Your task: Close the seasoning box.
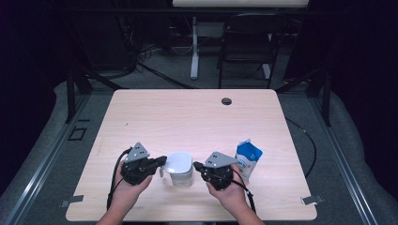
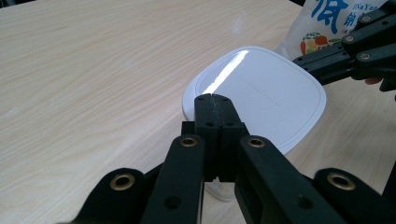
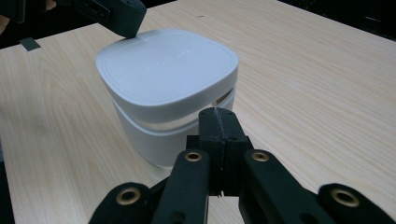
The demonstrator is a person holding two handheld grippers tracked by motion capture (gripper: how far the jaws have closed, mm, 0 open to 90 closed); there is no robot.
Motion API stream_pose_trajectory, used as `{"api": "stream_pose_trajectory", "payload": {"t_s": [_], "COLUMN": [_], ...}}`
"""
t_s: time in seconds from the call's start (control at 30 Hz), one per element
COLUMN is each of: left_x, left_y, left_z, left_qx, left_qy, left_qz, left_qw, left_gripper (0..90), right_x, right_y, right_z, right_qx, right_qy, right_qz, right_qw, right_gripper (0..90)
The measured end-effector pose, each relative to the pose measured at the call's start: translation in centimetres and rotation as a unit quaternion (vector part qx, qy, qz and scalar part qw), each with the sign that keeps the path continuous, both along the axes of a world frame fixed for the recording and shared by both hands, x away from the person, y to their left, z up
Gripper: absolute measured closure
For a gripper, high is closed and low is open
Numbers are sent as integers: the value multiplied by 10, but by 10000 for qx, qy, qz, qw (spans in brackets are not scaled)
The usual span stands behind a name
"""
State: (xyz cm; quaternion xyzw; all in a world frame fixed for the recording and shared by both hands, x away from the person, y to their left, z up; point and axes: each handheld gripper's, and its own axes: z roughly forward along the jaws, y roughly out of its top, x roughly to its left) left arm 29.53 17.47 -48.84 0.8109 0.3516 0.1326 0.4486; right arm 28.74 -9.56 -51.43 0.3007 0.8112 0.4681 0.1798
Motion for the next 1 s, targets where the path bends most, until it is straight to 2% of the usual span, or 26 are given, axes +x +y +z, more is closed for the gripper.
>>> {"api": "stream_pose_trajectory", "payload": {"t_s": [0.8, 0.93, 1.0], "left_x": [-2, -2, -3], "left_y": [5, 6, 6], "left_z": [-2, -5, -7], "left_qx": [94, 185, 166], "left_qy": [20, 84, 103], "left_qz": [97, 144, 175], "left_qw": [9999, 9997, 9997], "left_gripper": [900, 900, 900], "right_x": [0, 0, 0], "right_y": [17, 19, 21], "right_z": [16, 19, 20], "right_qx": [-43, -61, -71], "right_qy": [-146, -173, -167], "right_qz": [266, 301, 317], "right_qw": [9995, 9994, 9993], "right_gripper": [900, 900, 900]}}
